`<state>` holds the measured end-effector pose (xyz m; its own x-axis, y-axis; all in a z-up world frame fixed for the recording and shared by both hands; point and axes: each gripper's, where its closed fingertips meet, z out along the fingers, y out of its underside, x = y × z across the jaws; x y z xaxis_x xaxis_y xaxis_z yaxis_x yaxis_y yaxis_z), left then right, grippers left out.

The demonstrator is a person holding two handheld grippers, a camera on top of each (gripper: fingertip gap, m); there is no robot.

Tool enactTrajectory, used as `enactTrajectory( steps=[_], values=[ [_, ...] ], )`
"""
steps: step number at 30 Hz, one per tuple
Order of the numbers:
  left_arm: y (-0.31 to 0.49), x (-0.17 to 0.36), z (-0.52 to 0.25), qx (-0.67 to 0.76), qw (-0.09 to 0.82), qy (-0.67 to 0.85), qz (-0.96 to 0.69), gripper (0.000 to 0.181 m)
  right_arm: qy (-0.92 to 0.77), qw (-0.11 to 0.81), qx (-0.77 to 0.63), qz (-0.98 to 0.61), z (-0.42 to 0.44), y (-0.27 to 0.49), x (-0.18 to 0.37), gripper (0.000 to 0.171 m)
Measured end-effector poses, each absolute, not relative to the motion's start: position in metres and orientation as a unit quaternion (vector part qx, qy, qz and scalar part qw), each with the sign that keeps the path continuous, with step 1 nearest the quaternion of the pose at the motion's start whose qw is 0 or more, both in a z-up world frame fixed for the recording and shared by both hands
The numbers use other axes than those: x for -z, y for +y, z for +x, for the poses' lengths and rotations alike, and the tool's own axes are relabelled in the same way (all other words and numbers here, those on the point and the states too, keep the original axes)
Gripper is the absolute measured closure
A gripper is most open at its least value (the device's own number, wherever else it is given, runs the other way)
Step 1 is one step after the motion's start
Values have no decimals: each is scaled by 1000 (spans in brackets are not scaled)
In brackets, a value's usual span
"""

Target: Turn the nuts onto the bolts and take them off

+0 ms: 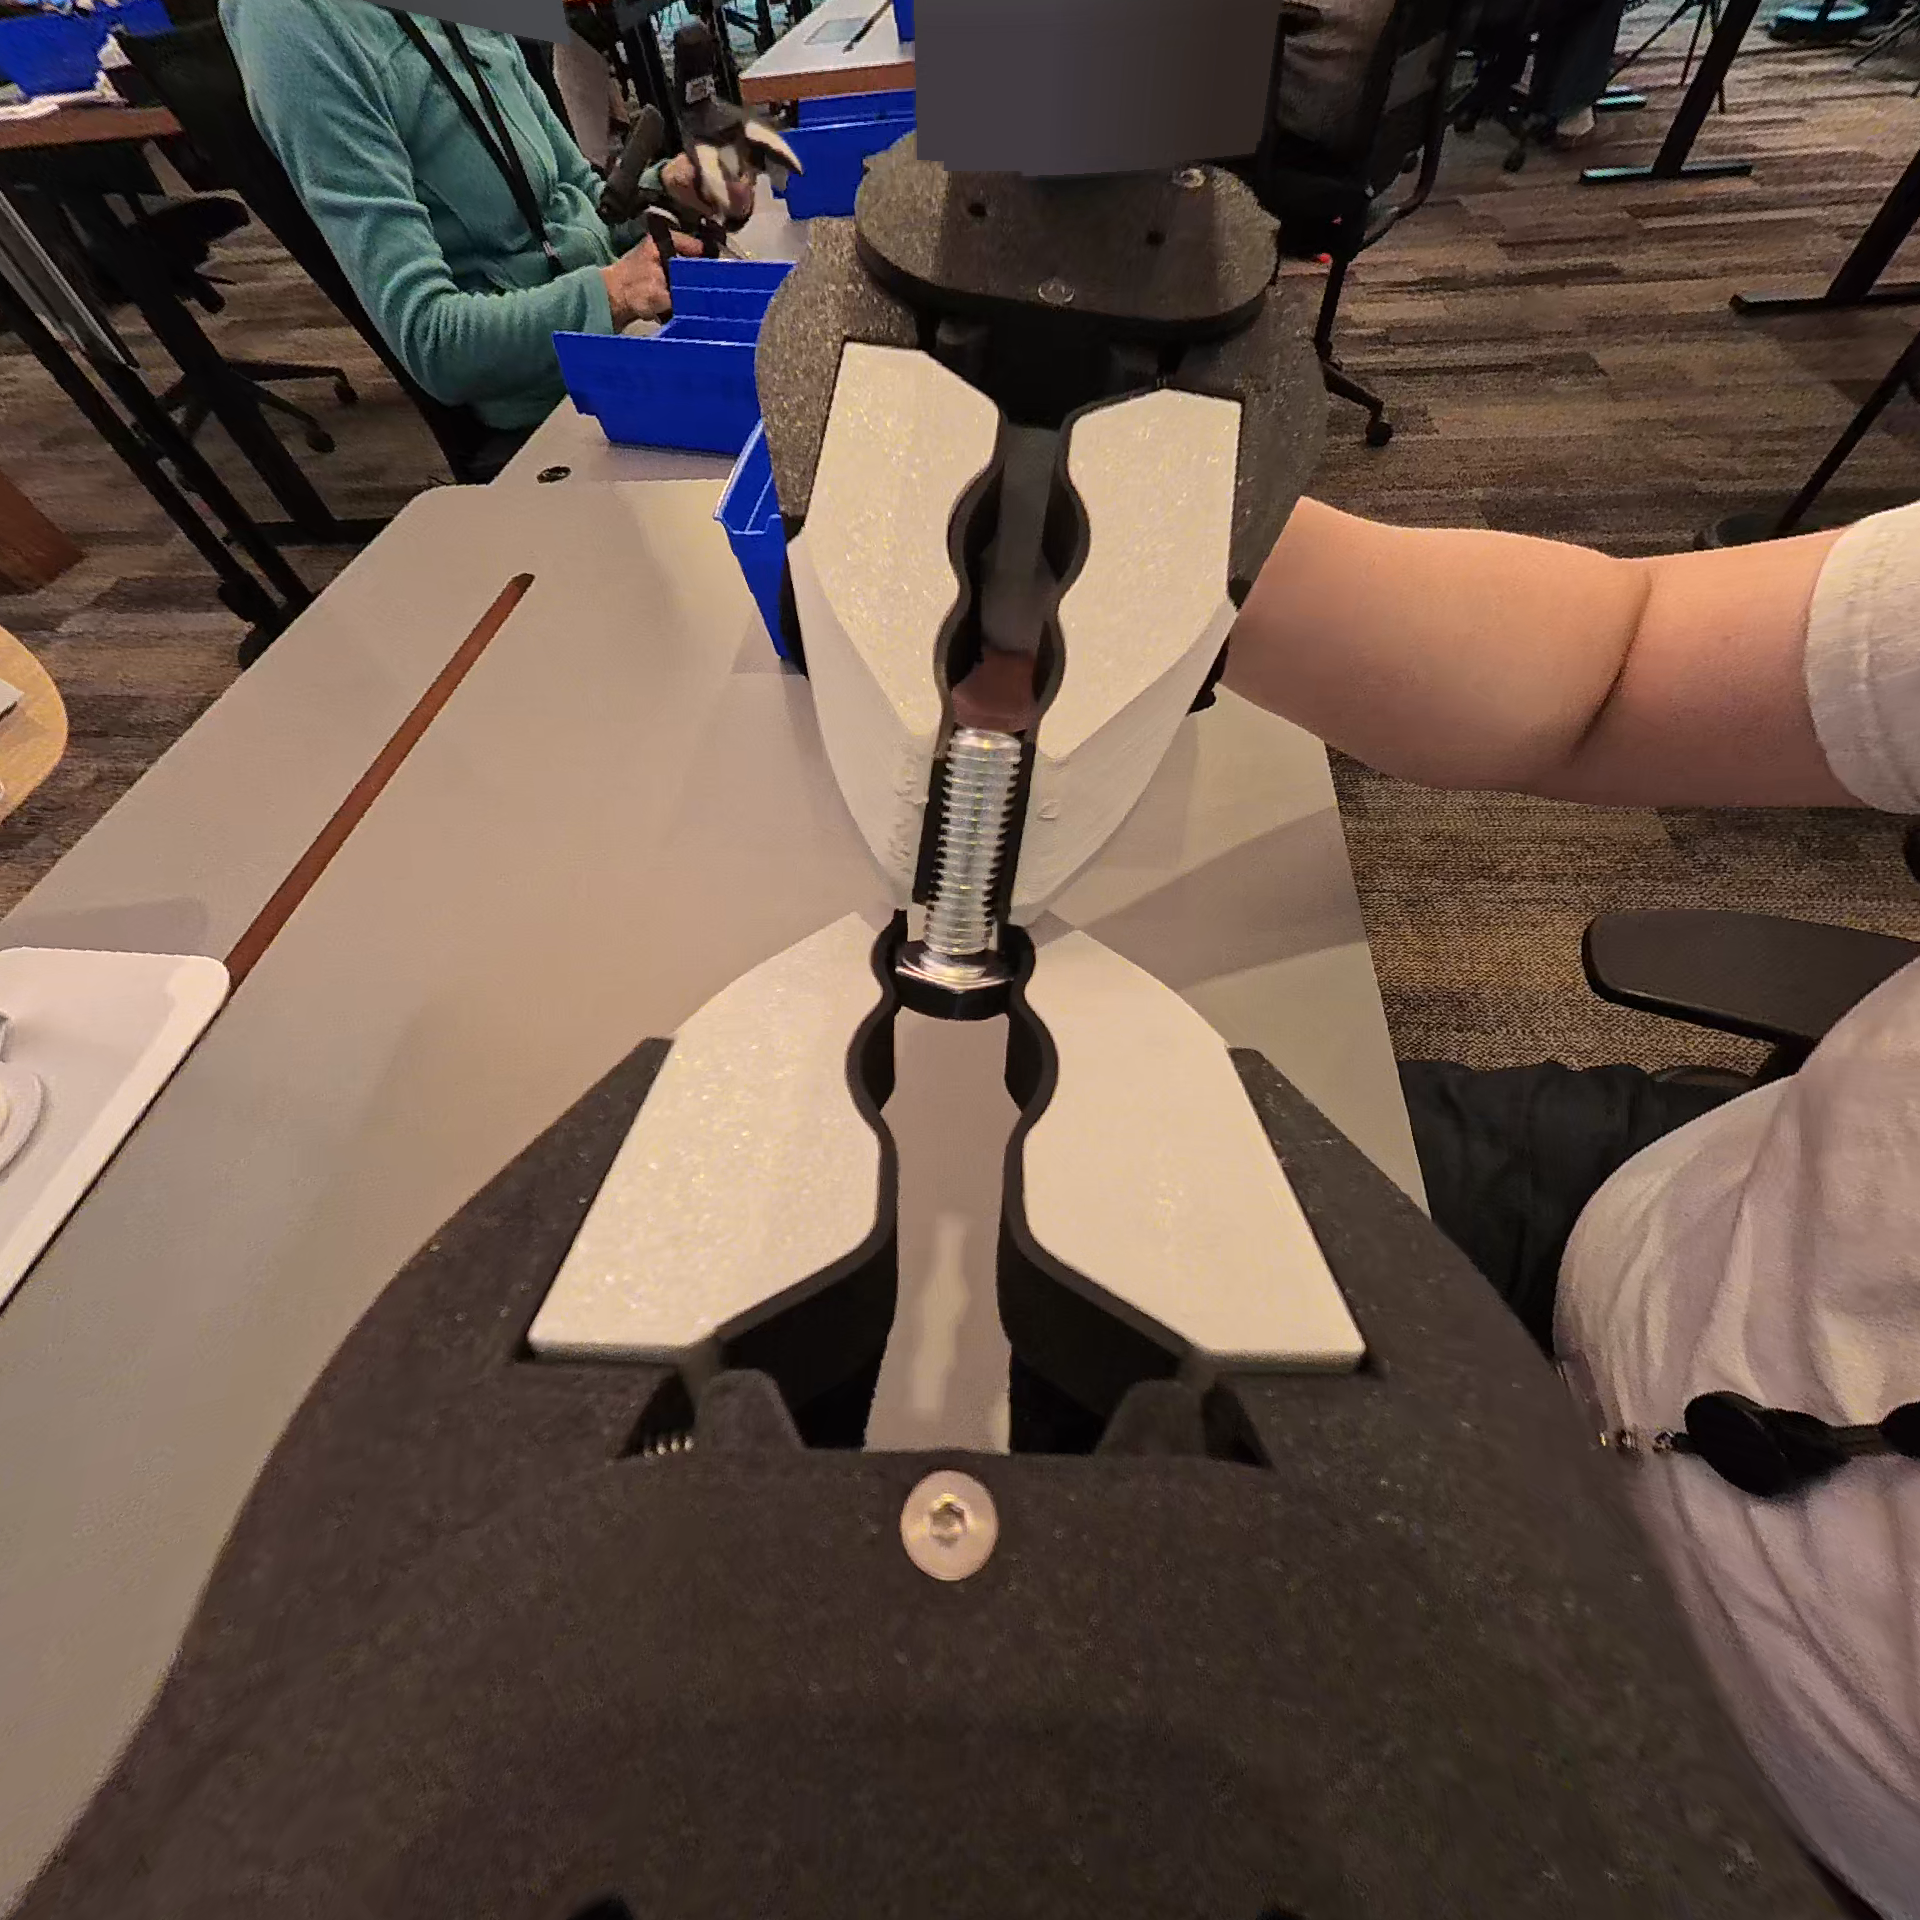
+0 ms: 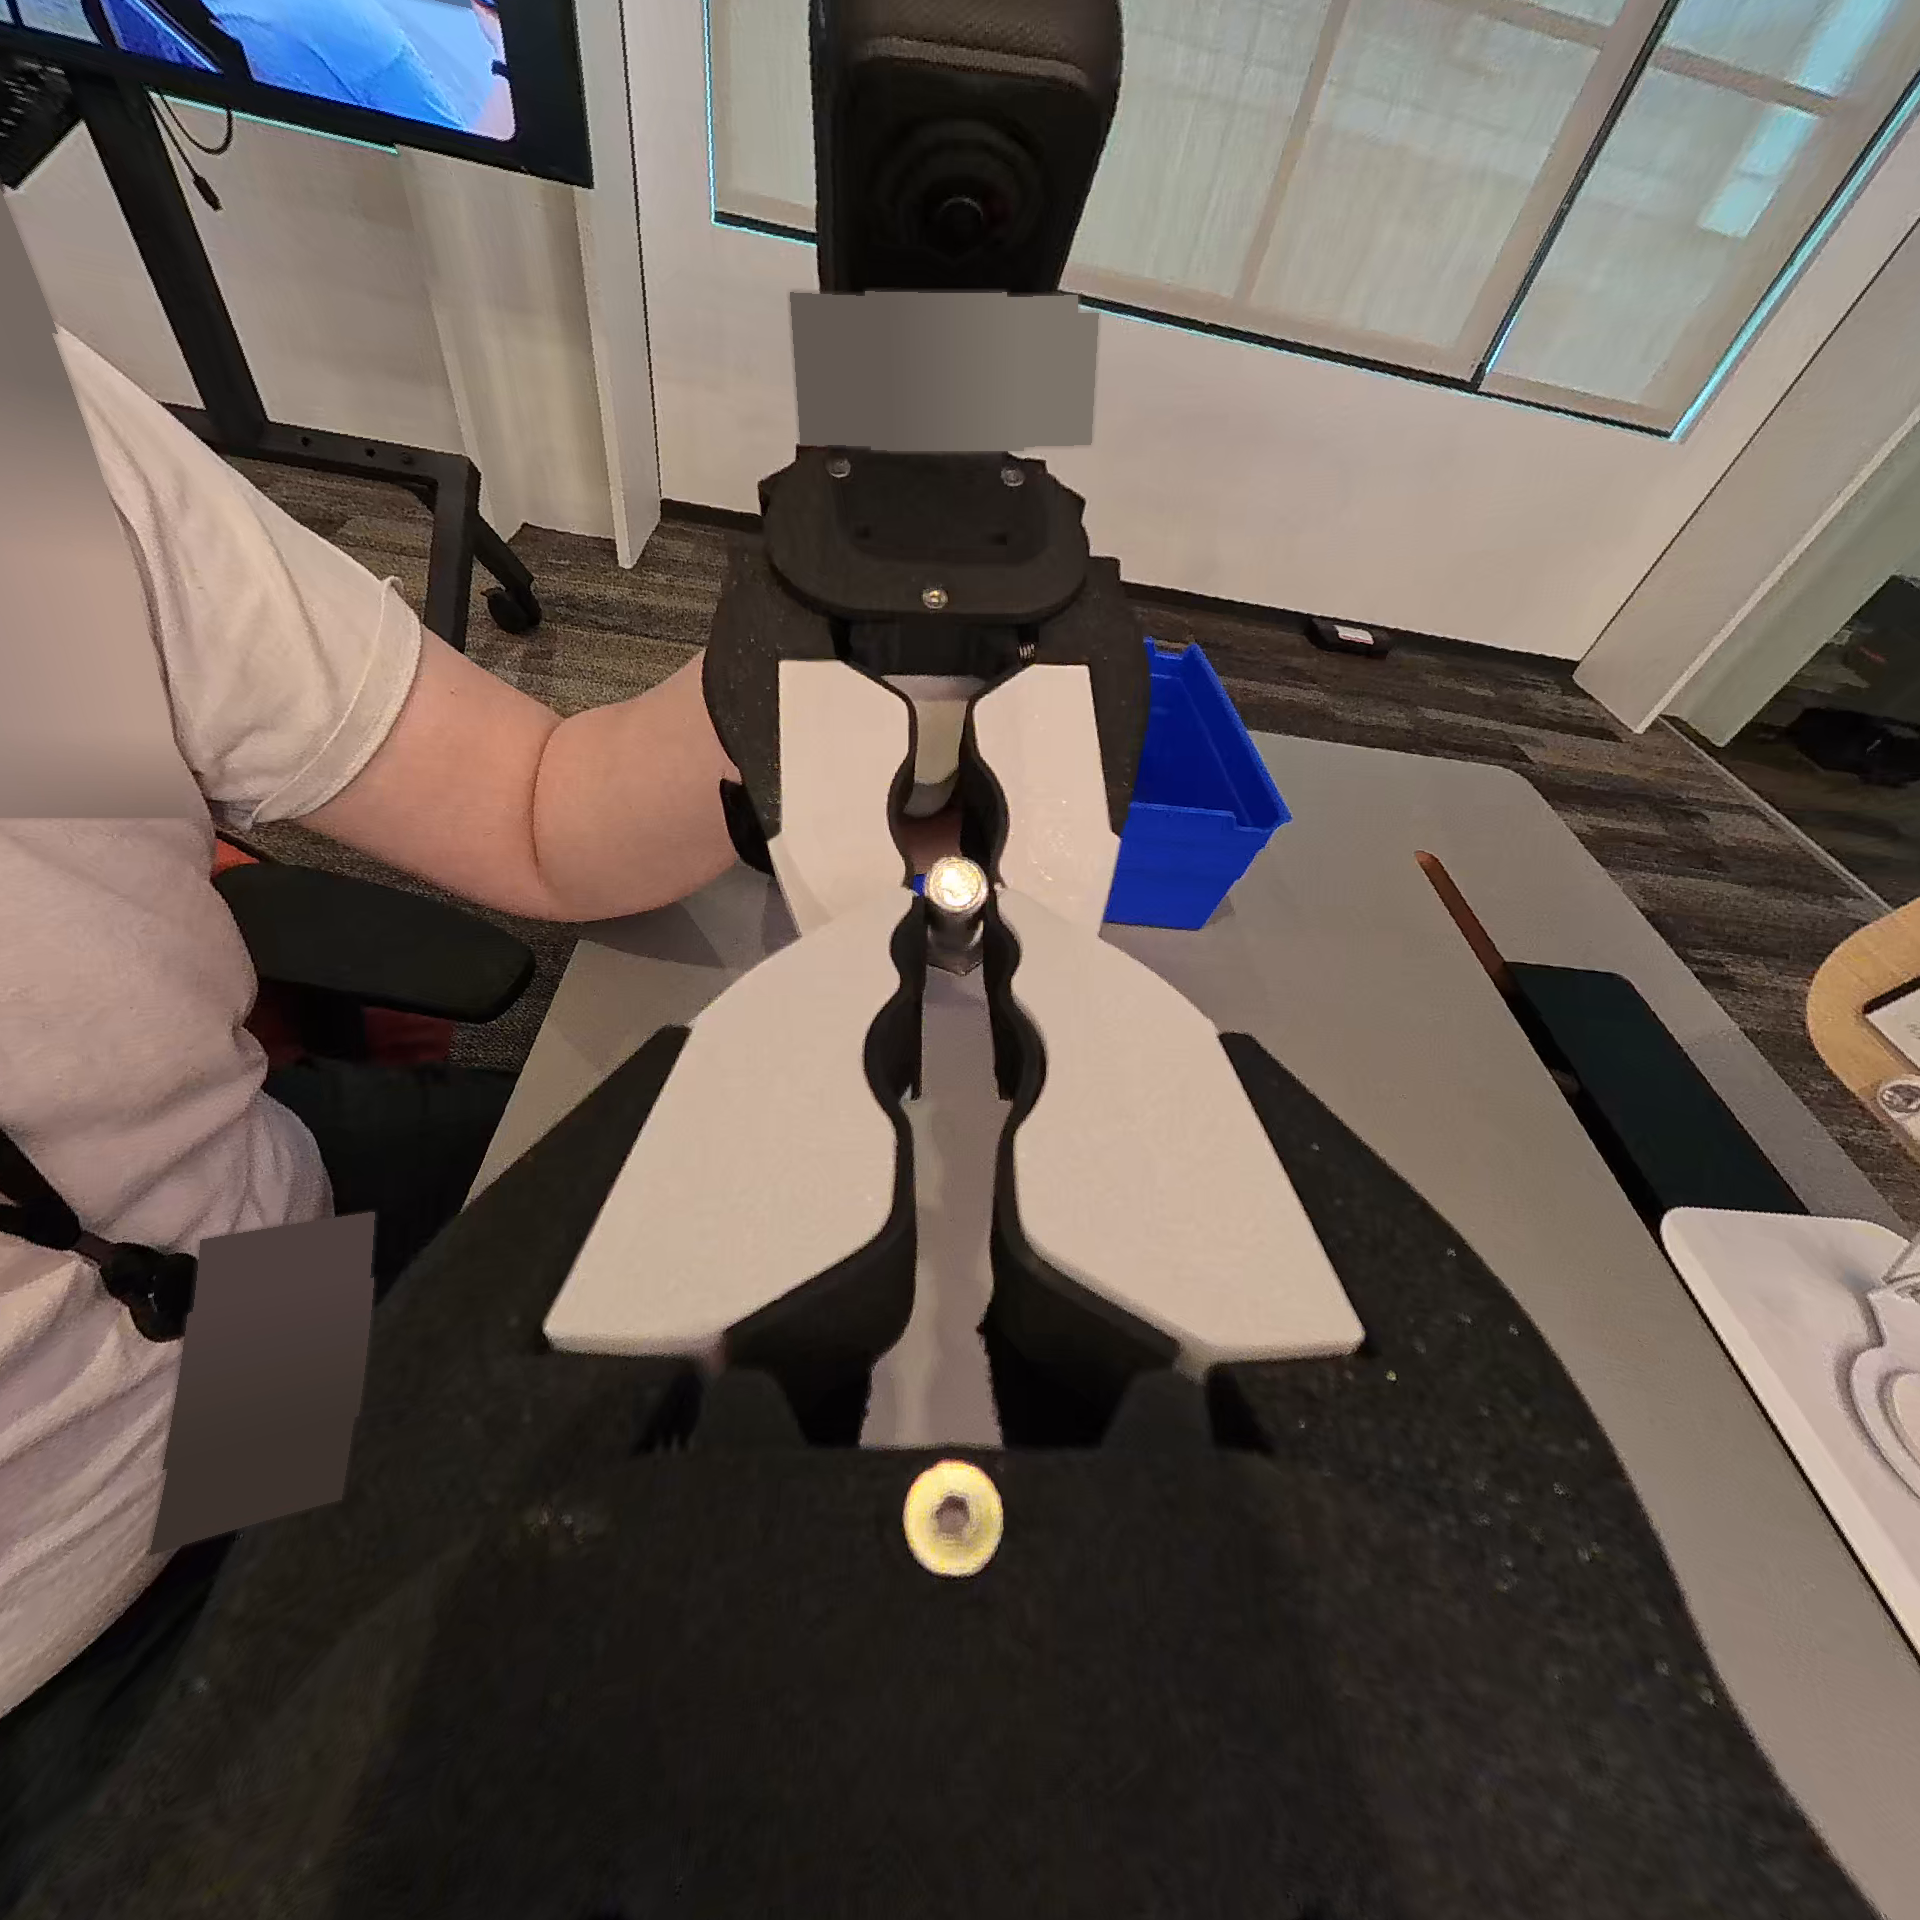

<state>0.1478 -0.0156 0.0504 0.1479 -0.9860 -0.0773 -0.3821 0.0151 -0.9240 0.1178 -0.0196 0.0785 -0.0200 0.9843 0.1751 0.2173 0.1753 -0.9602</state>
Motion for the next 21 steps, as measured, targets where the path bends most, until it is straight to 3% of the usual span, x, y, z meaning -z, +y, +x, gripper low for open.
enactTrajectory(
  steps=[6,9,11,16,21],
  values=[
    [-9,-48,147,331,445,546,-628,144,-549,528,-328,-558,154,7,-98,162],
    [-5,-54,143,330,458,531,-632,144,-486,561,-223,-631,234,52,-122,162],
    [0,-57,139,326,466,522,-636,144,-414,538,-151,-719,314,96,-117,162],
    [2,-65,133,327,477,512,-635,145,-205,360,-30,-910,513,158,-16,162],
    [5,-60,131,313,475,515,-642,145,-123,228,-38,-965,577,151,82,161]
  ],
)
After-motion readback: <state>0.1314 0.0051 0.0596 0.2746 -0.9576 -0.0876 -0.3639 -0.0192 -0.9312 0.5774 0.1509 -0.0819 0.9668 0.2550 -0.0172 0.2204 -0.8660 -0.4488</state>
